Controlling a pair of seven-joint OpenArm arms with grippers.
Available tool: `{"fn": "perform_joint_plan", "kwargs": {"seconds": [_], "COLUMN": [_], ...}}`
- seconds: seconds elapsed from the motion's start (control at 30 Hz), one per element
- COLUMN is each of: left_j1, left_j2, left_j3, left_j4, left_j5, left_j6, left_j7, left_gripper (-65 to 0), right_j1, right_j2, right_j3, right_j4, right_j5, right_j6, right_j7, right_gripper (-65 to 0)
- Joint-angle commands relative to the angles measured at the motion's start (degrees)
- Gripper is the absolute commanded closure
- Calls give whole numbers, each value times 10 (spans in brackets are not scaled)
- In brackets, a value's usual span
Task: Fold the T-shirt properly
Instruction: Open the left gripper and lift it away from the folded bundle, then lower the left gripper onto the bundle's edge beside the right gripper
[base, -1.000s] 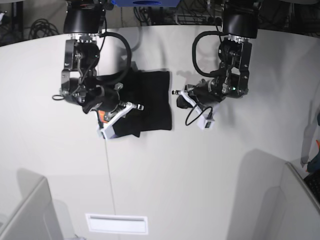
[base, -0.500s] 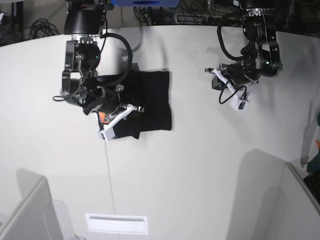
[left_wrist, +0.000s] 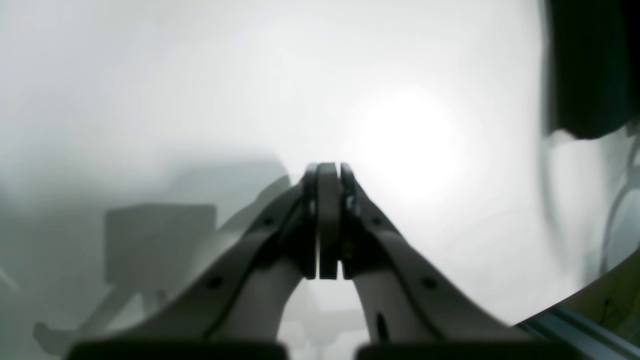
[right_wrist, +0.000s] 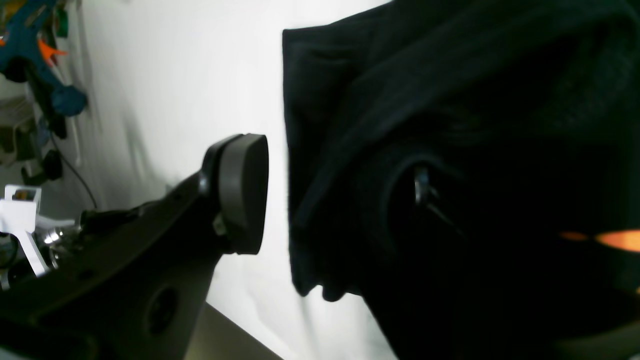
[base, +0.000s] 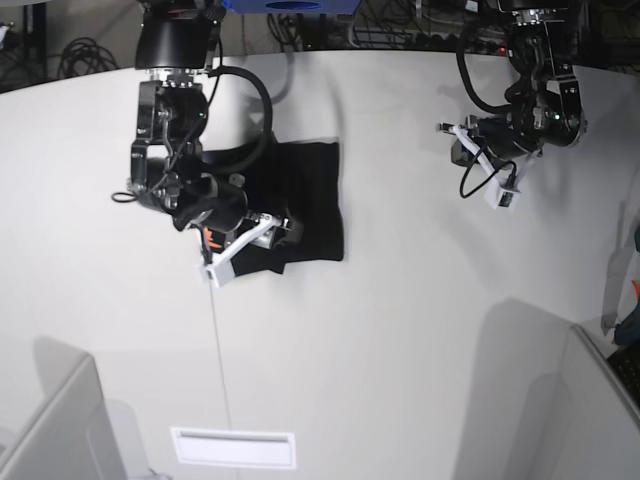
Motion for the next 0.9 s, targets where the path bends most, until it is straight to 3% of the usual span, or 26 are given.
{"fn": "perform_joint_plan", "kwargs": {"seconds": [0.0, 0.63, 0.7, 0.77, 0.87], "left_j1": [-4, -9, -9, -9, -9], "left_j2": [-7, -11, -23, -28, -28], "left_j3": [-2, -2, -2, -3, -8], "left_j4": [11, 6, 6, 6, 8], "left_j5": [-6, -4, -6, -6, -6], "left_j6": [-4, -4, -4, -4, -4], "left_j7": [-8, -8, -9, -9, -9], "left_gripper": [0, 0, 0, 0, 0], "right_j1": [15, 34, 43, 45, 48], "right_j2": [-7, -14, -7, 21, 60], "right_j3": [-16, -171, -172, -172, -152], "right_j4": [9, 15, 22, 45, 90], "right_j5": [16, 38, 82, 107, 85], "right_j6": [2, 1, 1, 1, 0], "right_j7": [5, -8, -9, -3, 9], "right_gripper": [-335, -333, -333, -333, -332]}}
